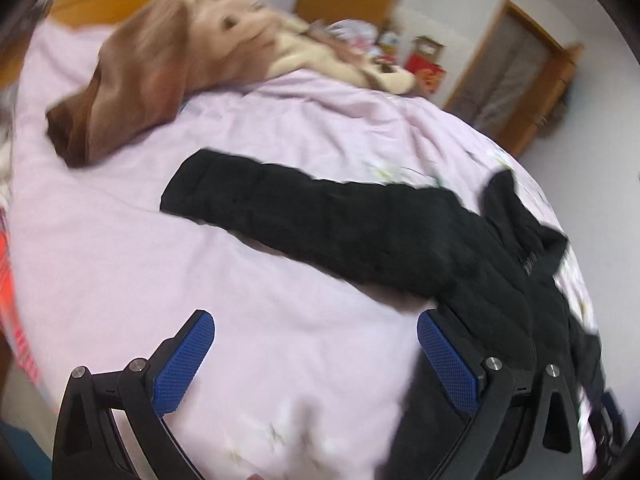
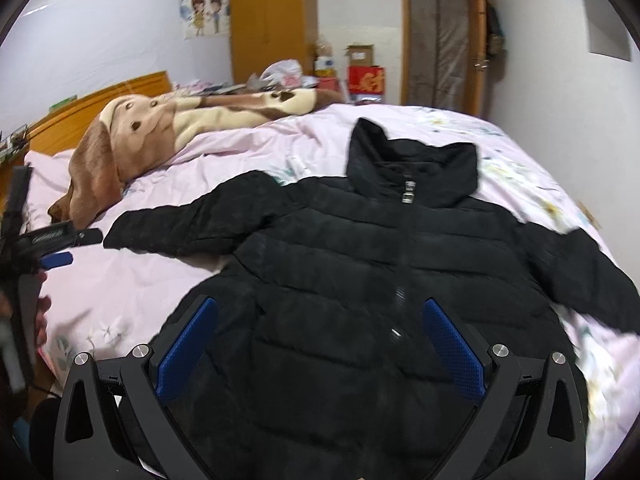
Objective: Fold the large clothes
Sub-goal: 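Grasp the black jacket sleeve cuff with the left tool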
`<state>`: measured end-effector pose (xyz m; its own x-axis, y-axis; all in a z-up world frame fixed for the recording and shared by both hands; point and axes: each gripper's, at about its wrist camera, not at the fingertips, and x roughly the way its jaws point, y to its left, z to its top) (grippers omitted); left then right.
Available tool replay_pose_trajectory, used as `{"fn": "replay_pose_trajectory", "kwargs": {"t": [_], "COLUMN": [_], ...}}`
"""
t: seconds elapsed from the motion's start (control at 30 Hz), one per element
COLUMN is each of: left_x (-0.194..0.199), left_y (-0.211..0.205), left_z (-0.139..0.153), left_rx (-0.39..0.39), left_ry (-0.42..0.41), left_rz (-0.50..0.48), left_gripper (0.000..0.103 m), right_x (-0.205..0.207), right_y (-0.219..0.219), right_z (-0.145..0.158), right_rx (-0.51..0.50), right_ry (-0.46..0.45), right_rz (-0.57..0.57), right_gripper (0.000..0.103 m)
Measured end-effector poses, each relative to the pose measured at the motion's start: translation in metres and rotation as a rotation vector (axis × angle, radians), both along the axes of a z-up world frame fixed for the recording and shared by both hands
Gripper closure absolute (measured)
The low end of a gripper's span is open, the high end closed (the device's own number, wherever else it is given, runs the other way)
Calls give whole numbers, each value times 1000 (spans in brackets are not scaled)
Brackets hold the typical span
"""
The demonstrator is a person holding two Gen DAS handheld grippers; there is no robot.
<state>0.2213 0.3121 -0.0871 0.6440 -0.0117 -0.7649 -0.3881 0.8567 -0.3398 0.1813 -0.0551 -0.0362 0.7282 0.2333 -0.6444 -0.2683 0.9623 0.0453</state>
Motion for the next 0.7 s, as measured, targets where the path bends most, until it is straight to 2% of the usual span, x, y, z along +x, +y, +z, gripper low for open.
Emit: {"fn": "replay_pose_trajectory", "kwargs": {"t": [0.1, 0.23, 0.27, 0.33, 0.4, 0.5, 0.63, 0.7], "left_x": [25, 57, 63, 76, 88, 106, 121, 128], "left_y": [43, 74, 80, 87, 96, 108, 113, 115], "left_z": [-25, -55, -62, -76, -87, -106, -113, -115], "left_rx": [-92, -87, -108, -146, -144, -221, -235, -261], "left_ry": [23, 108, 110, 106, 120, 153, 151, 148], "left_rz": [91, 172, 180, 180, 218, 263, 307, 324], "left_gripper": [1, 1, 1, 1, 1, 2, 2, 7], "right_x": [22, 37, 41, 48, 55, 65, 75, 82], "right_y": [19, 43, 48, 56, 63, 72, 80, 81], "right_z": [-7, -18, -21, -28, -38, -48, -54, -58], "right_rx": [-14, -68, -75, -82, -81, -90, -101, -97], "right_ry": [9, -1, 2, 17, 41, 66, 59, 71], "right_rz": [37, 74, 84, 101, 115, 135, 141, 130], "right_gripper": [1, 1, 1, 1, 1, 1, 1, 1]}}
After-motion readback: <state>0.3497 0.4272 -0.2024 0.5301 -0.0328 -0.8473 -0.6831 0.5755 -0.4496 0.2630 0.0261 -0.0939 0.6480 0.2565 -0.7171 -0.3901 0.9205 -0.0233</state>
